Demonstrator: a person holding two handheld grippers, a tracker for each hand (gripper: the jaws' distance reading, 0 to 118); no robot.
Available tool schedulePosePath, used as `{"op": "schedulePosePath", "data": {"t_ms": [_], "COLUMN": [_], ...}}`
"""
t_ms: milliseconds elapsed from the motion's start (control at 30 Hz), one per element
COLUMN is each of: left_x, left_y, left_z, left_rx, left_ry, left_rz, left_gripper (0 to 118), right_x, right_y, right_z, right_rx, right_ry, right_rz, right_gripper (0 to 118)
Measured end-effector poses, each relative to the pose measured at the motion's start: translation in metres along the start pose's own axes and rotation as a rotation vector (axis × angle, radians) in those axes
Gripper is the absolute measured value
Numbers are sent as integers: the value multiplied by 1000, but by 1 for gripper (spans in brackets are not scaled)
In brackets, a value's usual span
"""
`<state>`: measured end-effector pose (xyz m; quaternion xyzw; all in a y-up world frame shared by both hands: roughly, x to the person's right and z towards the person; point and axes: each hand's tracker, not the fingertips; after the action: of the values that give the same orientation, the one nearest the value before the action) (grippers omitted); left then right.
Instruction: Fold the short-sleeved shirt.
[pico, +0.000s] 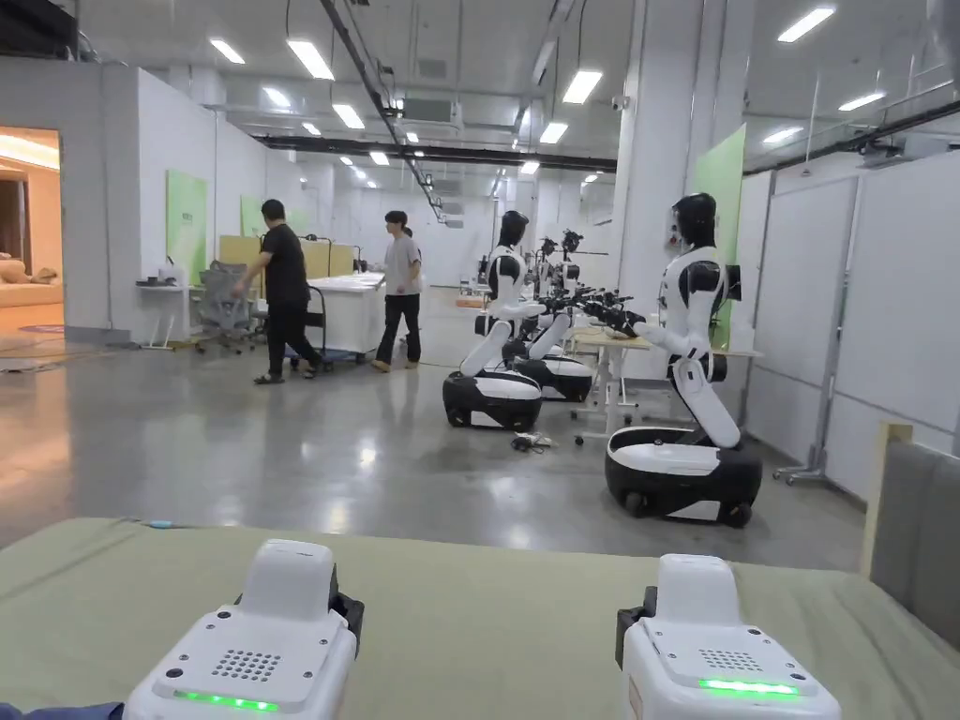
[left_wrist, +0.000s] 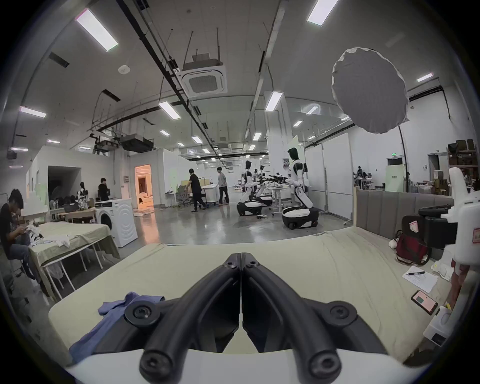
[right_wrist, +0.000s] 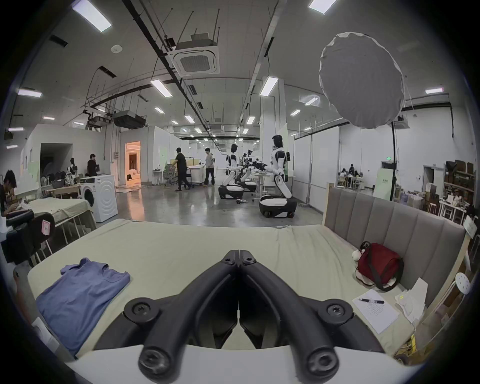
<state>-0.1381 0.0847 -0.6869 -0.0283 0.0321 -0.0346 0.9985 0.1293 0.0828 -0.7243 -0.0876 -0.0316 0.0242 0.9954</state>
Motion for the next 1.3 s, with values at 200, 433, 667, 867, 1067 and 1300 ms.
{"op": "schedulePosePath", "data": {"t_ms": [200,433,667,867,1067,1300], "left_x": [-50,-156,-242,-251,-251,-267], "left_y": [-5,-26,-88,-158,-230,-305], "left_z": [8,33,-33,-123,-211,-261], "left_rx": [-39,-170,-659,-778,-806,-1003], "left_ry": [104,276,171,114,138,175], "left_rz": [-22,86,132,86,70,110], "left_gripper": [0,0,0,94,117,97], "right_x": [-41,-144,-190,-194,-189,-192], "right_y": [4,-9,-44,-64,-81,-82], "right_z": [5,6,-10,-41,-80,-96], "right_rx": [13,-11,-74,-135,-195,-223], "right_ry": [113,366,432,391,330,307], "right_rz": [59,120,163,189,218,211], "right_gripper": [3,3,4,4,4,4]}}
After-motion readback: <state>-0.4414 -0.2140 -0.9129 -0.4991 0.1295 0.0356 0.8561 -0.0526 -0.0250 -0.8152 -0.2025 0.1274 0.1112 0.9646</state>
